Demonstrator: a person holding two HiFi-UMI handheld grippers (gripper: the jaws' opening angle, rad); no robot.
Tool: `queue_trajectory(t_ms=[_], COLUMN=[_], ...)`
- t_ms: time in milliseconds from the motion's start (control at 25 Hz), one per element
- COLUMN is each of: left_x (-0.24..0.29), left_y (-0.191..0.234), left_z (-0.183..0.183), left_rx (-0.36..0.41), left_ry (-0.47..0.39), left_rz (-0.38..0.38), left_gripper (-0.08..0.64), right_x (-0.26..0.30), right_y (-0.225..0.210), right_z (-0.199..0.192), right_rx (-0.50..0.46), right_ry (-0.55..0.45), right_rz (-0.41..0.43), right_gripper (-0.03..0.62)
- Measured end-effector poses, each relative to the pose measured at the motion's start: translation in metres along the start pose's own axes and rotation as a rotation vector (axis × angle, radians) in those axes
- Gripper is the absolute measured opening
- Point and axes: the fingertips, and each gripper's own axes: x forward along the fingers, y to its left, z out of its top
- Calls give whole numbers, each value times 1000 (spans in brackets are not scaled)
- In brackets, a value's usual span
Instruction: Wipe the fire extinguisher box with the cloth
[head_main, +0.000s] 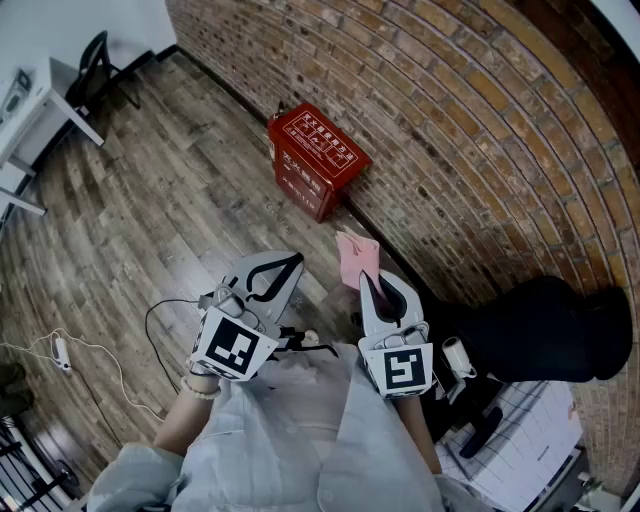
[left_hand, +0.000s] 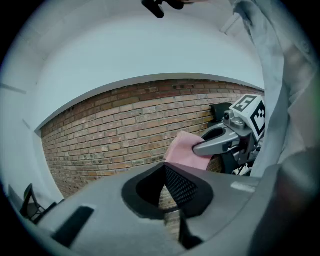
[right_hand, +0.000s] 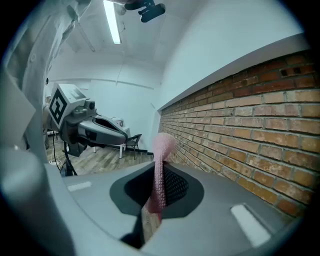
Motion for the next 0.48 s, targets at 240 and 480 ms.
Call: queue_trajectory(t_ms=[240,480], left_x=[-4,-6], left_y=[-3,-1], left_z=[-10,-9], left_rx=[-24,-15], left_ry=[30,27], left_rz=[0,-3], left_gripper=[-2,-2], right_x=[0,1], right_y=[5,7], right_z=[-1,-1], right_rx=[-5,-3], right_ry=[1,3], right_rz=[6,5], right_gripper=[28,28])
